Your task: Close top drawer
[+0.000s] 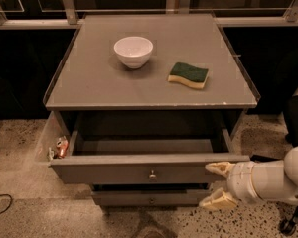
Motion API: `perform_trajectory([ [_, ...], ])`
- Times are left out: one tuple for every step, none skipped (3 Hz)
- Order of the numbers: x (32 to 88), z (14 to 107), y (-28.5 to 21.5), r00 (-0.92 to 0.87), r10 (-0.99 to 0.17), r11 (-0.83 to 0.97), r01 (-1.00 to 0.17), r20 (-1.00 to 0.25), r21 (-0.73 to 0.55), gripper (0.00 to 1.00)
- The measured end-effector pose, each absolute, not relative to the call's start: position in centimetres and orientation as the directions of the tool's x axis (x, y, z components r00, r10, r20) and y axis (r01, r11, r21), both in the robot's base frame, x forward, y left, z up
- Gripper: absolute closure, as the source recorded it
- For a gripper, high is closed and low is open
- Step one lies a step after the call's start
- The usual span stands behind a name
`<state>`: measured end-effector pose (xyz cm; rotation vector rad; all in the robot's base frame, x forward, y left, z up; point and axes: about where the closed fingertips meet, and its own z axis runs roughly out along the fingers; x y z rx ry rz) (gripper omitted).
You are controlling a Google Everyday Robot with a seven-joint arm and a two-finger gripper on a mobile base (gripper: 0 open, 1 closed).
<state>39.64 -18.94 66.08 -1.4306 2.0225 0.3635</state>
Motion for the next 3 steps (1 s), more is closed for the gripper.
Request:
perform_trajectory([
  [43.6, 66.1, -18.5, -0.167, -0.744, 0.363, -0.914, -0.647, -0.181, 0.56],
  [48.4, 66.3, -19.3, -0.144, -0.762, 0.369, -0.898, -0.632, -0.241, 0.79],
  [49.5, 66.6, -19.6, -0.140, -0.769, 0.371, -0.892, -0.623, -0.258, 0.76],
])
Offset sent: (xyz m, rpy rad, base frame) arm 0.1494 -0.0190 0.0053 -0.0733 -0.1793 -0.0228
